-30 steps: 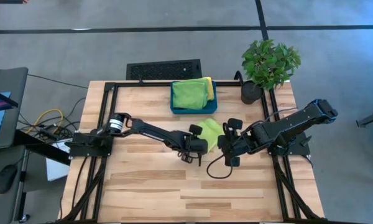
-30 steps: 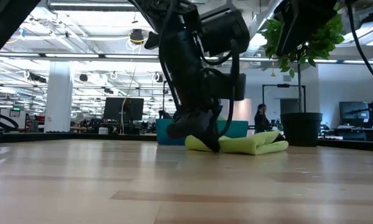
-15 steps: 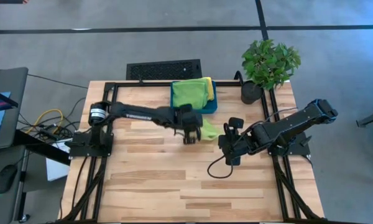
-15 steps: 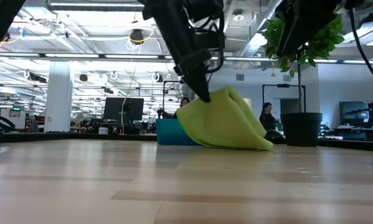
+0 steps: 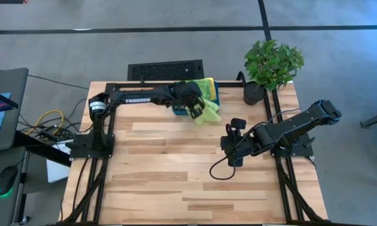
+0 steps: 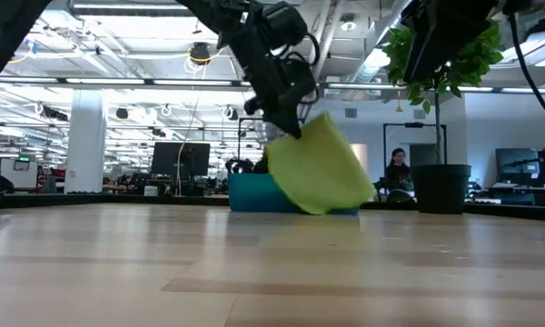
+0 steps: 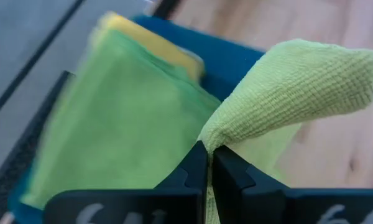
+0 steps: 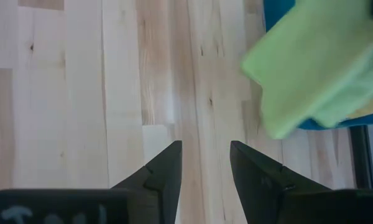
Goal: Fold microfiber towels
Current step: Put the folded light green microfiber cloth into the blue bin
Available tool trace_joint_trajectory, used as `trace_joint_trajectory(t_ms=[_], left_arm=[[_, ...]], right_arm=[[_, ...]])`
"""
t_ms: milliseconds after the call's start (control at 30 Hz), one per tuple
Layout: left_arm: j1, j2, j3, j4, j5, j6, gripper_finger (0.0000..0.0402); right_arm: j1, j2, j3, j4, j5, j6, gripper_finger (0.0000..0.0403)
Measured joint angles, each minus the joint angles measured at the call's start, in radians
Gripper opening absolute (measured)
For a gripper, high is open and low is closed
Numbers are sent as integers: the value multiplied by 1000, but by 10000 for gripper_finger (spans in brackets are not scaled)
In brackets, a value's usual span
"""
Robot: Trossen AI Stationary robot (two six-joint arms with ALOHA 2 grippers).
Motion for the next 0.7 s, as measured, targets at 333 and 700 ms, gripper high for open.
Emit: trace_joint_trajectory(t_ms=[333,700], left_arm=[[126,-1,86,-28,2,99,0],[211,78,86,-29,51,102,0]], right_arm=[[0,0,0,1,0,0,159],[0,-1,0,8,0,1,159]])
